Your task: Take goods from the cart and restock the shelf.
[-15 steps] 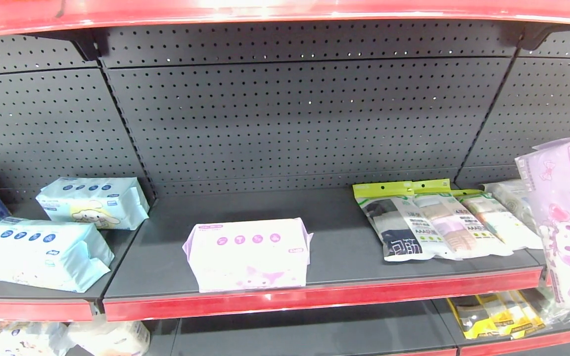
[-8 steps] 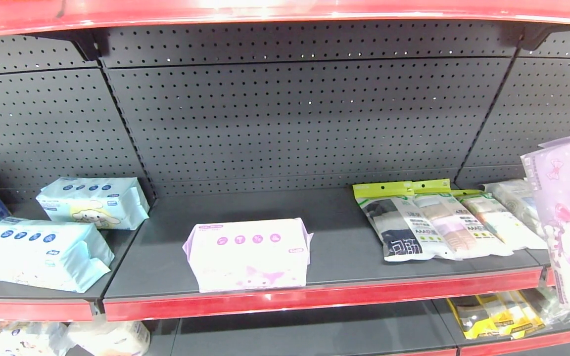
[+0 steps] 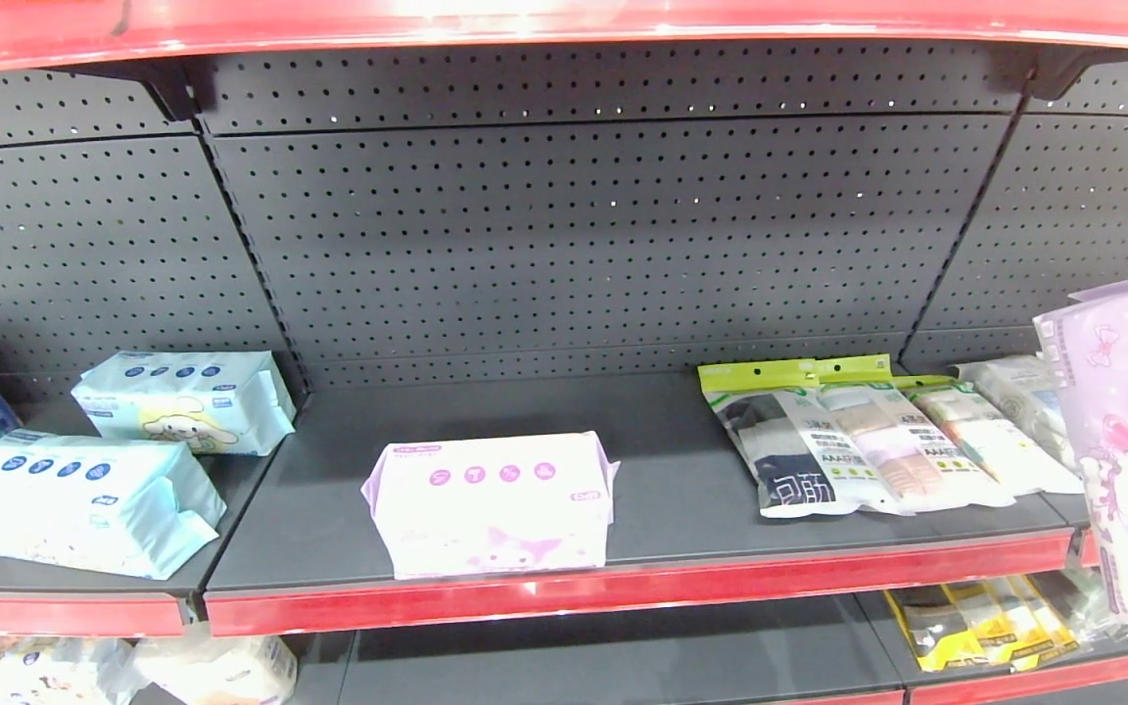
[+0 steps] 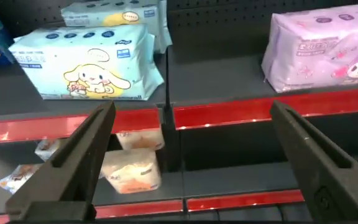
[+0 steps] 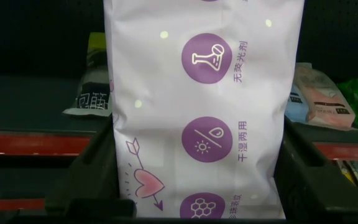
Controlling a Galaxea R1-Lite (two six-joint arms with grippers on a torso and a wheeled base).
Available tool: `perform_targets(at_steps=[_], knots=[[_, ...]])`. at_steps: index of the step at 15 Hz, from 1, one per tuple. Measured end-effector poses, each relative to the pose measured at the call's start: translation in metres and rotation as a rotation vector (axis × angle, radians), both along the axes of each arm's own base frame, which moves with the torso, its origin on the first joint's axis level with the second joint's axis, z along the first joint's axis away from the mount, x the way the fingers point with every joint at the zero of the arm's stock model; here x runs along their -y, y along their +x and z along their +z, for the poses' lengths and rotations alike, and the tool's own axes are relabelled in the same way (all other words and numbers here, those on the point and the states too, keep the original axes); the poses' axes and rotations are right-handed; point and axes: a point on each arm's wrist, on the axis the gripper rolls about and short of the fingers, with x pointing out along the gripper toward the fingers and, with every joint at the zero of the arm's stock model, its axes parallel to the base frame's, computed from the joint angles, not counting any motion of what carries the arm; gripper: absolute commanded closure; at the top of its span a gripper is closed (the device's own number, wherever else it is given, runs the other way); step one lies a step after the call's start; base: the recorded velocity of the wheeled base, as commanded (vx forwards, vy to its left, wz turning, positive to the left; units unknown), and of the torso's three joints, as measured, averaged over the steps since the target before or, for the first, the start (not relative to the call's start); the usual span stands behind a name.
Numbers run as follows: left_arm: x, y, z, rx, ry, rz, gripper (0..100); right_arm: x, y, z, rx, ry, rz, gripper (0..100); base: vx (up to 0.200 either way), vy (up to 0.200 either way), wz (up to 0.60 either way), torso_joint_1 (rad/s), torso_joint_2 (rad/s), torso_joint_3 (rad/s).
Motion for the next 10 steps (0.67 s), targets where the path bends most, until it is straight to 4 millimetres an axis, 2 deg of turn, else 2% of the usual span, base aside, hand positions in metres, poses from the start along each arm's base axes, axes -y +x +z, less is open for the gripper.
perform_targets(at_steps=[2,4,10], knots=[[0.000,0.000,-0.001,-0.021,-0.027,0.011,0,0.000,-0.001,0.001,0.007,0.002,0.002,100,0.000,0.000,0.00,0.000,0.00,0.000],[-0.002,0.000,-0.003,-0.028,-0.092,0.122,0,-0.001,-0.003,-0.002,0.009,0.010,0.032,100,0.000,0.000,0.00,0.000,0.00,0.000],[-0.003,-0.002,-0.005,-0.012,-0.067,0.027,0,-0.003,-0.011,0.001,0.047,0.010,0.097,100,0.000,0.000,0.00,0.000,0.00,0.000]])
